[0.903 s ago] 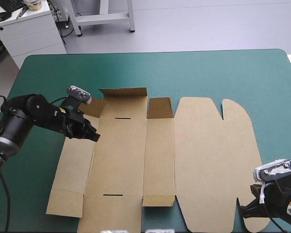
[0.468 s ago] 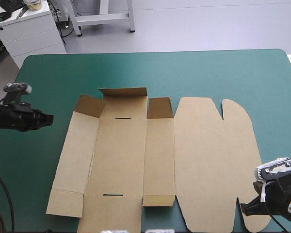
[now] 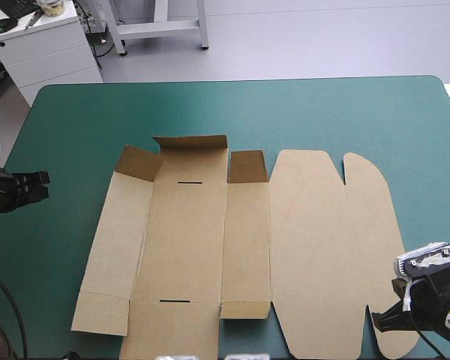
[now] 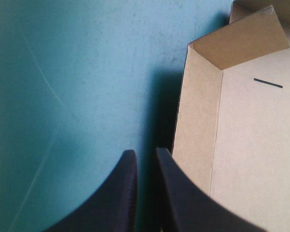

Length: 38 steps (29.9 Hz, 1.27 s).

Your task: Fold the box

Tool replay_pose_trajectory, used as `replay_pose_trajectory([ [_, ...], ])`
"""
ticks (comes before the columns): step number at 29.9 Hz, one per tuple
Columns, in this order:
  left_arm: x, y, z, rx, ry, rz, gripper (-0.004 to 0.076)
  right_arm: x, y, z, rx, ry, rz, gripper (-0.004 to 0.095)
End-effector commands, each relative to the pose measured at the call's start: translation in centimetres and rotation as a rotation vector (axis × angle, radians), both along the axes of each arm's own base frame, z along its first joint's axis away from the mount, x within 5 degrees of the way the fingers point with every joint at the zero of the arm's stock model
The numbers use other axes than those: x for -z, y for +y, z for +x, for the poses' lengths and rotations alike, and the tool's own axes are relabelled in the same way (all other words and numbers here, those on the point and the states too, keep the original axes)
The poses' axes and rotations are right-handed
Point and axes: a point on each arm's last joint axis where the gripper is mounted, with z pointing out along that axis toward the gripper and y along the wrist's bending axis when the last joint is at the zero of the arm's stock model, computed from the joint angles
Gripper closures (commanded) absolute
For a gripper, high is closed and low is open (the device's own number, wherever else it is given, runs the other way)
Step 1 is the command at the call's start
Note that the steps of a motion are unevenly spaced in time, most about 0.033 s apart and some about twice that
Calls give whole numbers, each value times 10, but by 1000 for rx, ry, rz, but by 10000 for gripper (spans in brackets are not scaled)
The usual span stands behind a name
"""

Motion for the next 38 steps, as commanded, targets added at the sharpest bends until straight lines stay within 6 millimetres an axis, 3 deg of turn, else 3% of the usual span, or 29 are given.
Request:
replay_pose_trajectory([
  [1,-8,-12,-12,9,-2,-57,475,-9,0,4,2,-69,7,928],
  [6,10,-14,-16,17,53,-72,139,-9,0,4,3,-70,4,928],
  [9,20,-15,-18,37,76,-77,10,-9,0,4,-2,-71,-1,928],
  [16,46,-24,-24,92,142,-109,10,-9,0,4,-4,-72,-3,928],
  [29,89,-78,-31,322,278,-143,10,-9,0,4,-24,-77,-19,928],
  [38,108,-89,-44,366,348,-188,10,-9,0,4,-24,-77,-19,928],
])
